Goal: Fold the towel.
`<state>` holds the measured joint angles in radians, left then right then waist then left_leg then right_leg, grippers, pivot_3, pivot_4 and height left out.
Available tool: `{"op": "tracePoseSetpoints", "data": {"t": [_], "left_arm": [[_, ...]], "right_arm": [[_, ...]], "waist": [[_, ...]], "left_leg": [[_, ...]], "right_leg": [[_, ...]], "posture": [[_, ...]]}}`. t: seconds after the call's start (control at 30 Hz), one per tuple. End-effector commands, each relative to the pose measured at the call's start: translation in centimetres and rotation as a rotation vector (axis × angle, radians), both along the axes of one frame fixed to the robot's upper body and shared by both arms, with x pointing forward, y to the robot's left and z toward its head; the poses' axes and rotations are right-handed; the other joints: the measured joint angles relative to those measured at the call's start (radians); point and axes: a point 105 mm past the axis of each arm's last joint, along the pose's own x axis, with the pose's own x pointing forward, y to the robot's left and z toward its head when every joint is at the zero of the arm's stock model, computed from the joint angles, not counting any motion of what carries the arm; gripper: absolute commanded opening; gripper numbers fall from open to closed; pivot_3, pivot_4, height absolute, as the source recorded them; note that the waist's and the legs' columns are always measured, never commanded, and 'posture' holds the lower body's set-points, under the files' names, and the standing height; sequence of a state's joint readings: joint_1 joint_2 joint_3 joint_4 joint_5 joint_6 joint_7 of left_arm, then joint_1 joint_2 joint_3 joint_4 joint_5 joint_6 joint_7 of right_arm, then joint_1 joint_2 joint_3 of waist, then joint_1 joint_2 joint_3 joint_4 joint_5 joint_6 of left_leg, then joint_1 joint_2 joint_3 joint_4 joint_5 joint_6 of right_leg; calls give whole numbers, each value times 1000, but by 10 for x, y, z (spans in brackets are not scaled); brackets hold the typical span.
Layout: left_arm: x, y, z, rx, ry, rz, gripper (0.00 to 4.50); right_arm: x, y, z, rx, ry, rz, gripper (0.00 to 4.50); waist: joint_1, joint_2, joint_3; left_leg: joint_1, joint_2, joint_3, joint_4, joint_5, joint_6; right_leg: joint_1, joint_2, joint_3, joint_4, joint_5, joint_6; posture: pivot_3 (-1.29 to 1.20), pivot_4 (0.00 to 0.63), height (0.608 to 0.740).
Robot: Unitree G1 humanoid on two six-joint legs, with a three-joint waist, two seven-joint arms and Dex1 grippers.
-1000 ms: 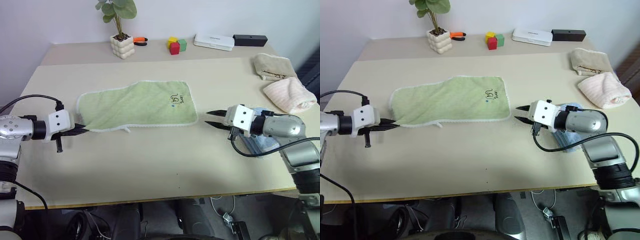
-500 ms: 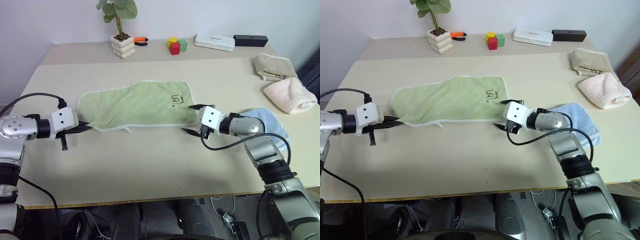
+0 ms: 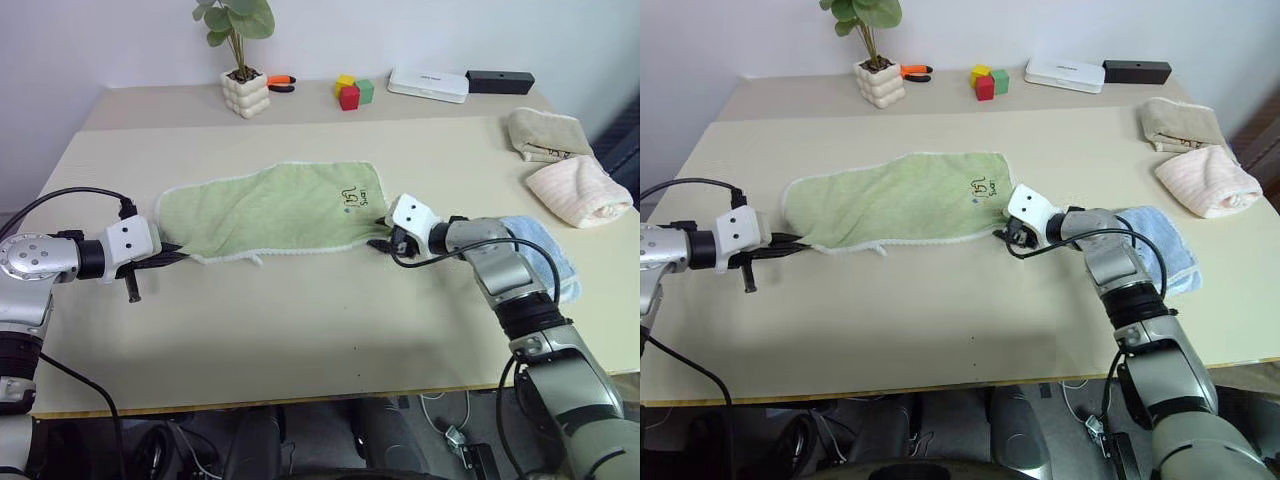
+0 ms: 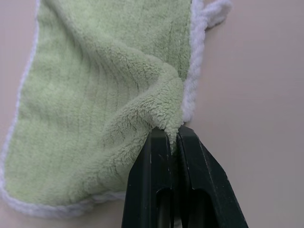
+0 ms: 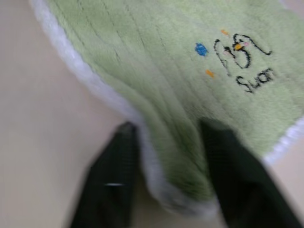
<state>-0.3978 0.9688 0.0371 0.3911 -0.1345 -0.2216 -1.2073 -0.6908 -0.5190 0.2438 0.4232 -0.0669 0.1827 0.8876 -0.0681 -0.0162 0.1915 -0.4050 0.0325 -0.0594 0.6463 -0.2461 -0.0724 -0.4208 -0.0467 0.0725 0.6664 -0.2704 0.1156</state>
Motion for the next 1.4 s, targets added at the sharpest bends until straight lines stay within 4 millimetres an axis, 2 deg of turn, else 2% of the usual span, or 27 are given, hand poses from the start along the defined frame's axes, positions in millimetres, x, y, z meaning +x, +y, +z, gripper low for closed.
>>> {"op": "tracePoseSetpoints", "data": {"t": [0.03, 0.17, 0.3, 0.47, 0.7, 0.8, 0.9, 1.1, 1.2, 1.27, 1.4], "left_arm": [[-1, 4, 15, -12, -50, 15, 0], [-3, 5, 15, -24, -39, 25, 0], [-11, 8, 11, 8, -23, 4, 0], [-22, 16, 7, 48, -6, -20, 0], [-46, 23, -5, 100, 77, -94, 0], [-57, 23, -11, 87, 141, -102, 0], [-63, 21, -16, 78, 163, -105, 0], [-38, 17, -12, 6, 113, -8, 0], [-17, 12, 4, -118, 74, 61, 914], [-7, 9, 12, -170, 64, 76, 1798], [10, 5, 18, -229, 60, 103, 1798]], "right_arm": [[-4, -15, -24, -58, 94, -64, 44], [-11, -17, -14, -49, 99, -33, 44], [-42, -24, 20, -19, 132, 122, 44], [-74, -49, 38, -54, 187, 174, 44], [-124, -57, 32, -48, 349, 225, 44], [-133, -58, 31, -34, 375, 220, 44], [-135, -58, 29, -29, 377, 205, 44], [-117, -56, 37, 15, 315, 169, 44], [-102, -55, 47, 61, 284, 156, 0], [-91, -54, 55, 87, 247, 152, 0], [-67, -50, 65, 121, 195, 135, 0]], "waist": [[1, 0, 0], [9, 0, 0], [27, 1, 1], [26, 1, 1], [23, 1, 1], [24, 1, 1], [25, 1, 1], [27, 1, 1], [26, 1, 1], [25, 1, 1], [21, 1, 1]], "left_leg": [[1, 0, 0, 0, 0, 0], [3, 0, 0, 0, -1, 1], [2, 0, 0, 0, -2, 3], [0, 0, 0, 1, -2, 3], [1, 1, 0, 0, -2, 4], [0, 1, 1, 0, -2, 4], [0, 1, 1, 0, -3, 4], [0, 1, 1, 1, -2, 4], [0, 0, 1, 1, -3, 4], [0, 1, 1, 1, -2, 4], [0, 1, 1, 1, -3, 4]], "right_leg": [[1, 0, 0, 0, 0, 0], [4, 0, 0, -1, 0, 0], [4, 0, 0, -3, 0, 0], [2, -1, 0, -3, 0, 0], [2, 0, 0, -3, -1, 0], [2, 0, 0, -3, -1, 0], [2, 0, 0, -3, -1, 0], [1, 0, 0, -3, -1, 0], [2, 0, 0, -3, -1, 0], [1, 0, 0, -3, -1, 0], [1, 0, 0, -3, -1, 0]], "posture": [[0, 150, 740], [0, 150, 740], [0, 150, 740], [0, 150, 740], [0, 150, 740], [0, 150, 740], [0, 150, 740], [0, 150, 740], [0, 150, 740], [0, 150, 740], [0, 150, 740]]}}
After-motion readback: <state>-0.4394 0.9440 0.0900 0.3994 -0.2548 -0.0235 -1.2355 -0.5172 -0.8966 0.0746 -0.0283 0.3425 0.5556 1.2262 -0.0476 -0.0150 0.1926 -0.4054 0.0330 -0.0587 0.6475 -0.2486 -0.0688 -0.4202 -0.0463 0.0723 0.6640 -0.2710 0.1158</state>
